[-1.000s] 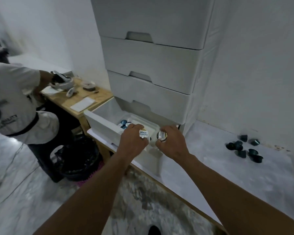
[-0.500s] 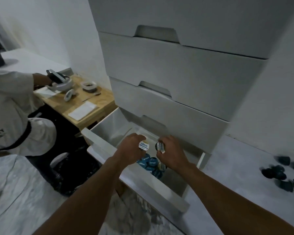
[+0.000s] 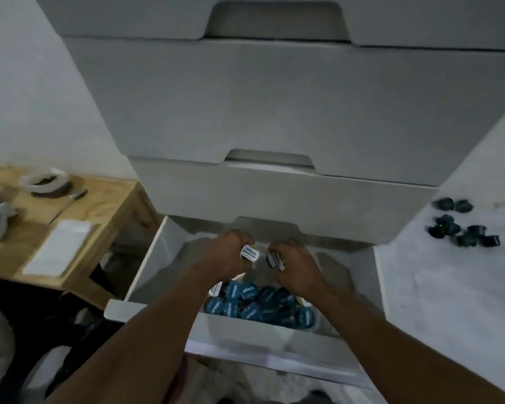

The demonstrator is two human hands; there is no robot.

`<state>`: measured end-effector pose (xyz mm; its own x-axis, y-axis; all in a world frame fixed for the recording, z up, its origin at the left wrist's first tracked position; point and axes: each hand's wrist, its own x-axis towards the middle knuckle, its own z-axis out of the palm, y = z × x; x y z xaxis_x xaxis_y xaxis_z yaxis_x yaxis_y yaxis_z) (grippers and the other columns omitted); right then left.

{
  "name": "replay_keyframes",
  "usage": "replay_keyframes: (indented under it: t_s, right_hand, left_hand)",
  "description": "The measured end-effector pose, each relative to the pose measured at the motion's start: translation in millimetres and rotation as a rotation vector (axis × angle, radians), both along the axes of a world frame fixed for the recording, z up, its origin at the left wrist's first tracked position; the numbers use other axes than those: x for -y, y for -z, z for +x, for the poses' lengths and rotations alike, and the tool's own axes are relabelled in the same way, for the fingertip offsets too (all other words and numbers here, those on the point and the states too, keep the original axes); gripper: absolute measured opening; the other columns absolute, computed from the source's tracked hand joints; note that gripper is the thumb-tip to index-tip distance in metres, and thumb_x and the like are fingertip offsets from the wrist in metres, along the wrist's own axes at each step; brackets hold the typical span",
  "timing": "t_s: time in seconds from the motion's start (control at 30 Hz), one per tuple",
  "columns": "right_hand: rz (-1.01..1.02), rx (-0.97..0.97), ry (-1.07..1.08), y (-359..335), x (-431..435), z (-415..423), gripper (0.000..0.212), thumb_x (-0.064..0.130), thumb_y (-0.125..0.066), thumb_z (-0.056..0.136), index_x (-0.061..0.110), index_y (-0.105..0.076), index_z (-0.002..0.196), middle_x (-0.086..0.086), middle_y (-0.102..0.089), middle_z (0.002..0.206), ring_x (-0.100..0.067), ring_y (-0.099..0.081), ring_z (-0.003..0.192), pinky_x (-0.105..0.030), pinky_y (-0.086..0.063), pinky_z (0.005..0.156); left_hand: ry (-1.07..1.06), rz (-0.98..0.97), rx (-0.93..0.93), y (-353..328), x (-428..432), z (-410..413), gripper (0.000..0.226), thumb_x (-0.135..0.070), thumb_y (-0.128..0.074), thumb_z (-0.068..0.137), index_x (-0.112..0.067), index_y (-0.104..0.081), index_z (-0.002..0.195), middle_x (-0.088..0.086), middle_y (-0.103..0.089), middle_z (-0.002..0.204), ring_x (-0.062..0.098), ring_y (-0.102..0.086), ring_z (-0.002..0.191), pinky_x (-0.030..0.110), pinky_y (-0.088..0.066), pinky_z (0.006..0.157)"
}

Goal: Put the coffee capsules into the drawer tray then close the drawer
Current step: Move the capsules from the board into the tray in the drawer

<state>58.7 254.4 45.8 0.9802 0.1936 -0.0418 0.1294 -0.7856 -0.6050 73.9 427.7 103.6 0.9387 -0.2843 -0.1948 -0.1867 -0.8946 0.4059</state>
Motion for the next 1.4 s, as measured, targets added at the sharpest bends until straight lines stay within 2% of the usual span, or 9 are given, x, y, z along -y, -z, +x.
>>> replay_keyframes:
  t_s: [0.13,0.23,0.47,0.63,0.77,0.9,1.03,1.23,1.4]
  right_hand:
    - [-0.015,-0.044,0.147,2.1,-11.6,-10.3,0.051,0.012,-0.072,0.072,0.011,-0.059,0.121,-0.013,-0.059,0.115,-0.028,-0.056,0.106,-0.027,-0.042,0.090]
    - [-0.057,-0.102,0.203,1.6,-13.2,-15.6,0.052,0.018,-0.074,0.074,0.010,-0.058,0.122,-0.013,-0.058,0.114,-0.028,-0.054,0.107,-0.030,-0.042,0.093]
    - [-0.163,-0.130,0.198,0.2,-11.7,-10.9,0.034,0.014,-0.072,0.074,0.008,-0.066,0.107,-0.015,-0.064,0.106,-0.029,-0.057,0.100,-0.038,-0.048,0.085]
    - [-0.167,-0.162,0.155,4.9,-17.2,-1.9,0.038,0.013,-0.072,0.074,0.008,-0.064,0.110,-0.013,-0.064,0.109,-0.027,-0.056,0.103,-0.027,-0.040,0.085]
    - [-0.162,-0.184,0.170,8.4,-17.6,3.2,0.046,0.010,-0.073,0.071,0.012,-0.061,0.116,-0.012,-0.062,0.112,-0.026,-0.056,0.104,-0.022,-0.036,0.080]
    - [-0.127,-0.186,0.155,8.7,-13.6,5.3,0.041,0.016,-0.075,0.072,0.015,-0.063,0.111,-0.009,-0.063,0.108,-0.024,-0.057,0.100,-0.024,-0.040,0.082]
    - [-0.106,-0.167,0.150,8.5,-12.9,5.2,0.027,0.020,-0.065,0.083,0.016,-0.064,0.109,-0.008,-0.065,0.106,-0.022,-0.059,0.098,-0.027,-0.044,0.084]
    - [-0.084,-0.198,0.153,7.1,-11.2,4.1,0.023,0.016,-0.063,0.086,0.015,-0.066,0.109,-0.006,-0.068,0.102,-0.020,-0.062,0.092,-0.023,-0.044,0.077]
    - [-0.056,-0.233,0.144,8.1,-11.7,-0.1,0.024,0.016,-0.065,0.084,0.016,-0.067,0.109,0.004,-0.057,0.087,-0.012,-0.055,0.082,-0.020,-0.043,0.074]
  left_hand:
    - [0.104,-0.071,-0.050,13.5,-14.2,12.6,0.041,-0.018,-0.070,0.076,-0.018,-0.063,0.116,0.004,-0.064,0.117,0.019,-0.062,0.099,0.027,-0.051,0.081]
    - [0.173,-0.160,-0.052,24.7,-15.6,16.5,0.037,-0.014,-0.073,0.071,-0.014,-0.067,0.107,0.008,-0.067,0.108,0.022,-0.063,0.095,0.037,-0.053,0.083]
    - [0.252,-0.230,-0.090,46.7,-13.3,26.4,0.031,-0.016,-0.074,0.071,-0.010,-0.070,0.101,0.008,-0.069,0.099,0.022,-0.064,0.088,0.037,-0.053,0.080]
    - [0.203,-0.204,-0.179,60.5,-16.3,34.8,0.043,-0.020,-0.079,0.068,-0.017,-0.067,0.109,0.001,-0.068,0.106,0.016,-0.063,0.093,0.025,-0.050,0.083]
    - [0.166,-0.229,-0.231,66.2,-17.7,38.0,0.049,-0.018,-0.082,0.066,-0.017,-0.066,0.112,-0.001,-0.068,0.106,0.010,-0.062,0.088,0.019,-0.046,0.079]
    - [0.134,-0.260,-0.247,67.4,-18.0,38.8,0.042,-0.024,-0.080,0.069,-0.019,-0.068,0.108,-0.005,-0.069,0.096,0.008,-0.063,0.083,0.021,-0.051,0.077]
    - [0.148,-0.233,-0.221,69.7,-17.8,40.2,0.028,-0.025,-0.074,0.077,-0.021,-0.070,0.104,-0.004,-0.070,0.098,0.006,-0.061,0.082,0.018,-0.046,0.074]
    - [0.181,-0.202,-0.209,69.9,-17.5,40.7,0.027,-0.023,-0.072,0.079,-0.021,-0.070,0.105,-0.002,-0.070,0.100,0.008,-0.062,0.085,0.020,-0.048,0.078]
    - [0.232,-0.168,-0.197,68.1,-17.4,38.3,0.026,-0.023,-0.072,0.079,-0.020,-0.070,0.105,-0.002,-0.070,0.099,0.010,-0.062,0.087,0.026,-0.052,0.085]
